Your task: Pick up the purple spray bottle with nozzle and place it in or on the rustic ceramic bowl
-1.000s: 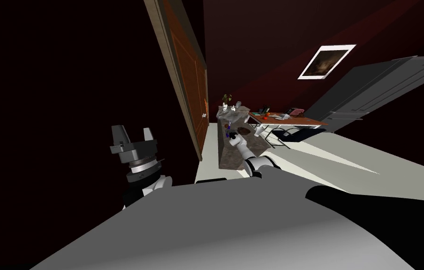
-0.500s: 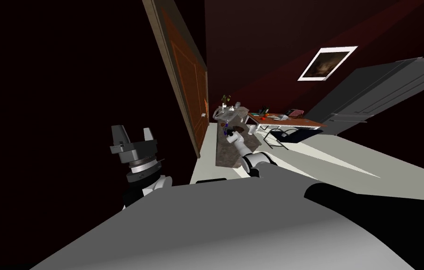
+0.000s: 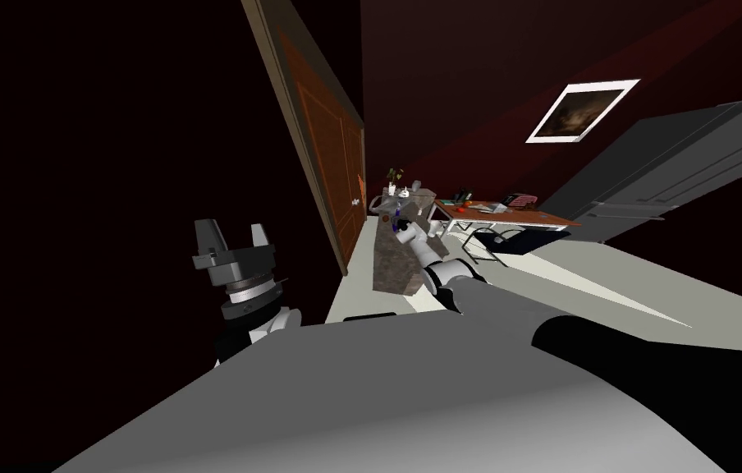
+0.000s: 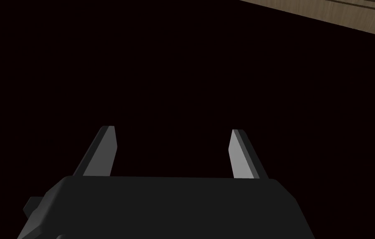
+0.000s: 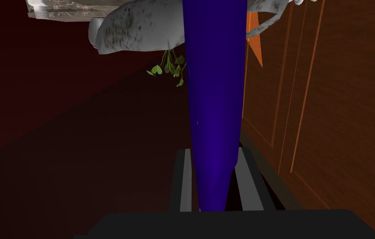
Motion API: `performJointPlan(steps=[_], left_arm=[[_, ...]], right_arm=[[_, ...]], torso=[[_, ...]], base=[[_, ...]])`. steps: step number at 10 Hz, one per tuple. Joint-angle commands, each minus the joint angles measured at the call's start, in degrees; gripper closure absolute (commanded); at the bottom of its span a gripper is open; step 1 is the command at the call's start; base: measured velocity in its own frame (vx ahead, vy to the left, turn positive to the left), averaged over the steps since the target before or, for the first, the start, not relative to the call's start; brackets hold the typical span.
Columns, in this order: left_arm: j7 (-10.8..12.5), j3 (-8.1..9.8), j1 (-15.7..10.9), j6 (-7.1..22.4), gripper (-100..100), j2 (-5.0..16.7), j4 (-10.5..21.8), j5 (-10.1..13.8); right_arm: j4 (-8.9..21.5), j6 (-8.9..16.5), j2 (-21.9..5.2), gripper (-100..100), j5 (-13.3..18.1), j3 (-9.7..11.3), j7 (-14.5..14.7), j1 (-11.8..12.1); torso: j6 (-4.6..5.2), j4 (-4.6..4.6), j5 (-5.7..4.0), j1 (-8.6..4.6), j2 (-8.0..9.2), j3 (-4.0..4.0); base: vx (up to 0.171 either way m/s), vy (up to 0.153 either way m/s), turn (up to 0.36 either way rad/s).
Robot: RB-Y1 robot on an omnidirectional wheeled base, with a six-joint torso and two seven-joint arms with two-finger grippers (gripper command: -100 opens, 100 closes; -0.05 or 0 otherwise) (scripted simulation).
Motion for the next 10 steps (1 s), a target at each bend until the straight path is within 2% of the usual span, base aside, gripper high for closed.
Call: performJointPlan(steps=[1,2,3,6,7,8,9,10], left_arm=[[0.00,0.00,0.00,0.00,0,0.00,0.00,0.00],[0.00,0.00,0.00,0.00,0,0.00,0.00,0.00],[0.00,0.00,0.01,0.00,0,0.00,0.00,0.00],[0.00,0.00,0.01,0.00,0,0.00,0.00,0.00],[0.00,0.00,0.02,0.00,0,0.00,0.00,0.00],[0.00,0.00,0.02,0.00,0,-0.01,0.00,0.00],[0.00,-0.01,0.02,-0.01,0,-0.01,-0.01,0.00],[0.00,-0.01,0.01,0.00,0,-0.01,0.00,0.00]], right_arm=[[1.42,1.20,-1.04,100,0.19,-0.14,-0.64,-2.06],[1.72,2.70,-2.36,100,-0.32,0.41,-1.23,-3.33],[1.72,2.70,-2.36,100,-0.32,0.41,-1.23,-3.33],[2.57,6.21,-5.99,100,-1.47,1.93,-3.30,-5.68],[2.57,6.21,-5.99,100,-1.47,1.93,-3.30,-5.68],[3.09,7.48,-7.62,100,-1.94,2.67,-4.57,-6.06],[1.84,7.21,-6.74,100,-1.91,2.48,-3.63,-5.36],[1.85,7.38,-6.94,-100,-1.90,2.48,-3.86,-5.38]], torso=[[0.00,0.00,0.00,0.00,0.00,0.00],[0.03,-0.04,0.00,0.03,-0.10,-0.07],[0.05,-0.04,0.01,0.05,-0.19,-0.11],[0.07,-0.09,0.05,0.25,-0.42,-0.24],[0.12,-0.12,0.04,0.22,-0.51,-0.30],[0.10,-0.18,0.04,0.36,-0.53,-0.34],[0.14,-0.18,0.06,0.42,-0.61,-0.38],[0.06,-0.20,0.07,0.57,-0.47,-0.33]], base=[[0.003,-0.160,0.062],[0.018,-0.148,0.063],[0.043,-0.125,0.022],[0.079,-0.109,0.036],[0.091,-0.072,-0.004],[0.110,-0.050,-0.007],[0.057,-0.027,-0.013],[0.009,-0.007,-0.002]])
